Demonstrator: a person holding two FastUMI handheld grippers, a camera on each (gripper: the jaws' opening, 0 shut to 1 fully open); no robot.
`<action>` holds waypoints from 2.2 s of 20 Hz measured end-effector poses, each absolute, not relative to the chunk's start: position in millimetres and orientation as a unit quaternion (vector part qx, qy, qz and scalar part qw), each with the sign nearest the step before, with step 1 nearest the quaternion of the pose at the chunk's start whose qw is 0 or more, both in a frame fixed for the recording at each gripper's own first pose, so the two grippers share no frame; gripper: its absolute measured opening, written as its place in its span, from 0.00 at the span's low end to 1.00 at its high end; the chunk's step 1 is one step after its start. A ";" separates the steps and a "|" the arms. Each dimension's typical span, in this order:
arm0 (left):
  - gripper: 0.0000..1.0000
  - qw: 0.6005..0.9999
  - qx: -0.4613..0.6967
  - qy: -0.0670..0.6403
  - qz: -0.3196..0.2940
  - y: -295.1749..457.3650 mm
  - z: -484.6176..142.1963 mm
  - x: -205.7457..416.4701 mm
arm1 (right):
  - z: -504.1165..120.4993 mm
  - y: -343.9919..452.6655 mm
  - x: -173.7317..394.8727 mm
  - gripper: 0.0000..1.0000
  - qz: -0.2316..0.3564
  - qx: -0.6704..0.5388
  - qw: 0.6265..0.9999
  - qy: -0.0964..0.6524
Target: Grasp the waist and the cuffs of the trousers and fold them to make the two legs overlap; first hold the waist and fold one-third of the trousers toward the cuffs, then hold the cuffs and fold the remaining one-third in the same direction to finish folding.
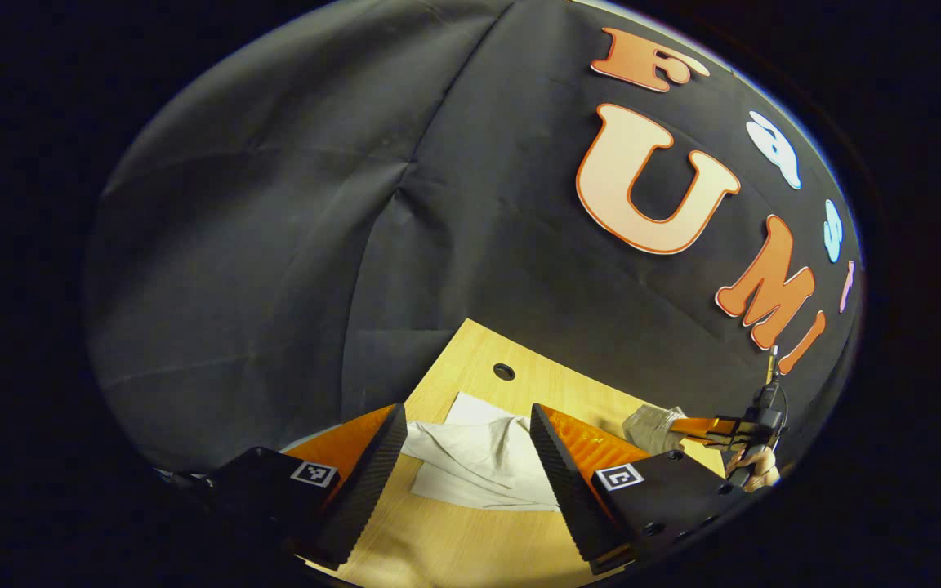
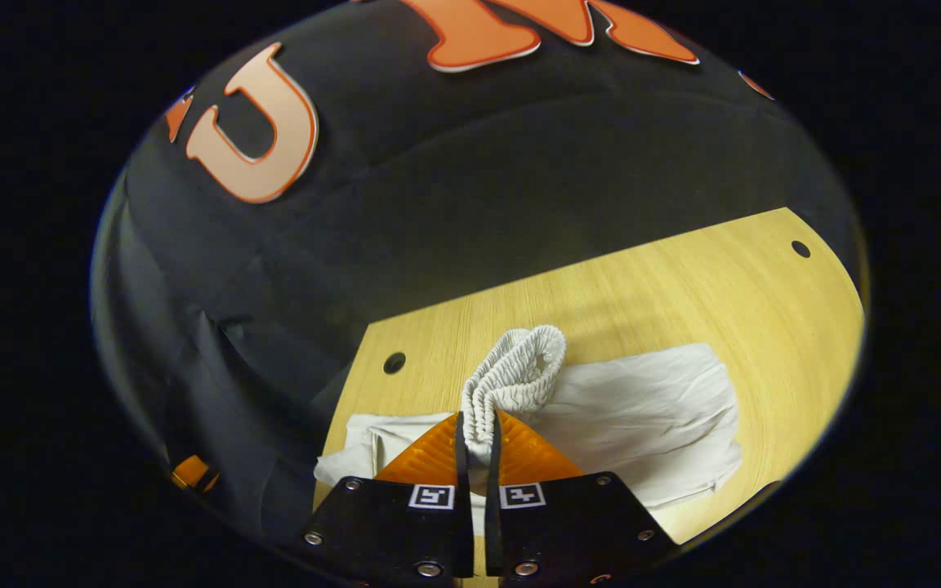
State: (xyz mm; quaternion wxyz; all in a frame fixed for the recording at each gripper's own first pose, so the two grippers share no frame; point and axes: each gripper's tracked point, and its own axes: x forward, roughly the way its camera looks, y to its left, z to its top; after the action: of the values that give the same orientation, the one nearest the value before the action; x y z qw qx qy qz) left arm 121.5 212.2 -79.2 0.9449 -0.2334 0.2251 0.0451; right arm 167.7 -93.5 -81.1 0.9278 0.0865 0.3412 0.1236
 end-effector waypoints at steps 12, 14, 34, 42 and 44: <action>0.99 0.937 -0.245 0.244 0.057 224.0 -98.0 116.3 | -67.1 -74.5 150.6 0.55 0.162 0.085 0.893 0.411; 0.99 0.931 -0.256 0.253 0.056 220.9 -103.9 113.4 | -69.2 -75.8 150.6 0.93 0.159 0.084 0.896 0.407; 0.99 0.724 -0.567 0.384 0.083 154.5 -246.9 129.1 | -65.9 -159.5 123.5 0.99 0.090 0.185 0.880 0.427; 0.99 0.707 -0.572 0.401 0.109 158.2 -280.8 144.4 | -61.1 -195.3 121.9 0.99 0.057 0.224 0.873 0.430; 0.99 0.704 -0.574 0.403 0.112 156.5 -286.3 148.5 | -60.2 -200.2 121.4 0.99 0.053 0.231 0.871 0.431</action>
State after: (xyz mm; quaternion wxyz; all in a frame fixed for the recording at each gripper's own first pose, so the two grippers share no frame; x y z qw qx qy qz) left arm 148.5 156.5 -286.3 0.7039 -0.5739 0.4034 0.1117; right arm 121.4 -200.2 -60.2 0.8708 0.2311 0.4307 0.0526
